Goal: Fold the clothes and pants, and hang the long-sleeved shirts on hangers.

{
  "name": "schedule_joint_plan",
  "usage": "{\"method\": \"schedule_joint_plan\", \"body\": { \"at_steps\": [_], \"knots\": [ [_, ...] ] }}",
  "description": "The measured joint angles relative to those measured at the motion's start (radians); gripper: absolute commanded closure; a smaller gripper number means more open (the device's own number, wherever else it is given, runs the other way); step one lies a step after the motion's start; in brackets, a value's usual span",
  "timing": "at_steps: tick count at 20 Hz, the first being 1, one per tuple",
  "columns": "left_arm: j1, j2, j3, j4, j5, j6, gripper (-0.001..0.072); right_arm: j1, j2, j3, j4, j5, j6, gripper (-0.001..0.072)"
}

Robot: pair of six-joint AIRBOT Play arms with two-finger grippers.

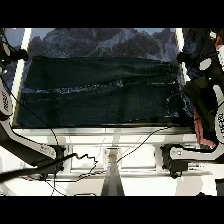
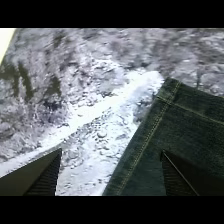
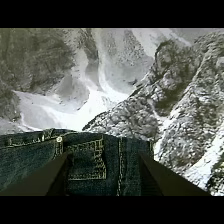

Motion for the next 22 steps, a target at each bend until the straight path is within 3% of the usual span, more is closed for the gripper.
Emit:
{"method": "schedule_joint_plan", "body": {
  "at_steps": [1,2,3,4,7,10,17,22],
  "knots": [
    [0.002,0.002,0.0,0.0,-0.02,-0.007,0.0092,0.0,0.0,0.0,0.0,-0.002,0.0,0.0241],
    [0.004,0.007,0.0,0.004,-0.046,-0.015,0.0218,0.0,0.002,0.0,0.0,-0.002,0.0,0.0274],
    [0.006,0.016,0.0,0.009,-0.075,-0.023,0.0497,0.0,0.008,0.001,0.001,-0.002,0.0,0.0282],
    [0.006,0.028,0.0,0.008,-0.106,-0.024,0.0681,0.0,0.016,0.004,0.001,0.005,0.0,0.0326],
    [0.006,0.081,0.0,0.01,-0.196,-0.024,0.0691,0.0,0.069,0.019,-0.003,0.071,0.0,0.0689],
    [0.004,0.165,0.0,0.009,-0.275,0.038,0.0693,0.0,0.161,0.038,-0.038,0.223,-0.005,0.0694],
    [0.006,0.346,0.0,0.0,-0.43,0.123,0.0693,-0.121,0.364,-0.049,-0.208,0.897,-0.001,0.0695],
    [0.013,0.375,-0.021,-0.011,-0.527,0.153,0.0693,-0.278,0.613,-0.322,-0.17,1.049,0.002,0.0683]
  ]
}}
